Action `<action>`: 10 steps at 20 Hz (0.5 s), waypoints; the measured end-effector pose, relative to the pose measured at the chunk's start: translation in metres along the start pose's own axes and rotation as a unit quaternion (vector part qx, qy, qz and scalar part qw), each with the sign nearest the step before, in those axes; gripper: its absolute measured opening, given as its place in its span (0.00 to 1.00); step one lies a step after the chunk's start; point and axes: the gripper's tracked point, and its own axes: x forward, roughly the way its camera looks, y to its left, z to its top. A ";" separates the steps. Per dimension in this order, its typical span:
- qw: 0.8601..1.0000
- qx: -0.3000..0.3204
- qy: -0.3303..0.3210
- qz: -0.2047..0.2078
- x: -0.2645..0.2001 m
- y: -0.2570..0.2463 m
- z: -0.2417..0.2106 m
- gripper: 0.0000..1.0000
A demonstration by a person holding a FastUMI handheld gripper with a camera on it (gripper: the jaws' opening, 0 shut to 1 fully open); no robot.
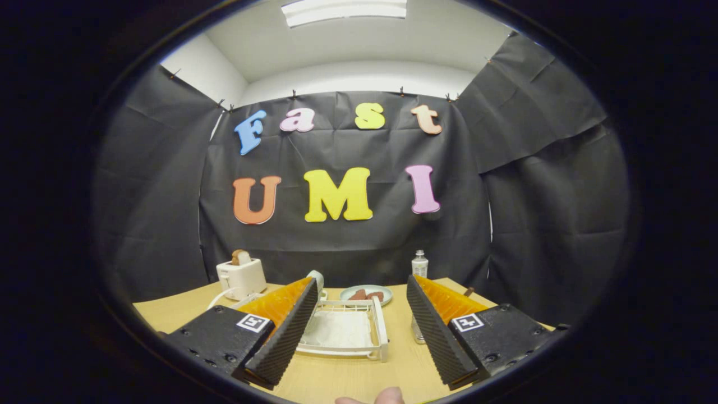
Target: Take the plate from the dish rack, then take the spoon from the basket and place it into the plate.
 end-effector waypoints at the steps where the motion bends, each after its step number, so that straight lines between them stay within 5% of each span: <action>1: 1.000 -0.002 0.002 0.000 0.006 0.001 0.005 1.00; 10: 0.996 -0.033 0.074 0.040 0.090 0.052 0.052 1.00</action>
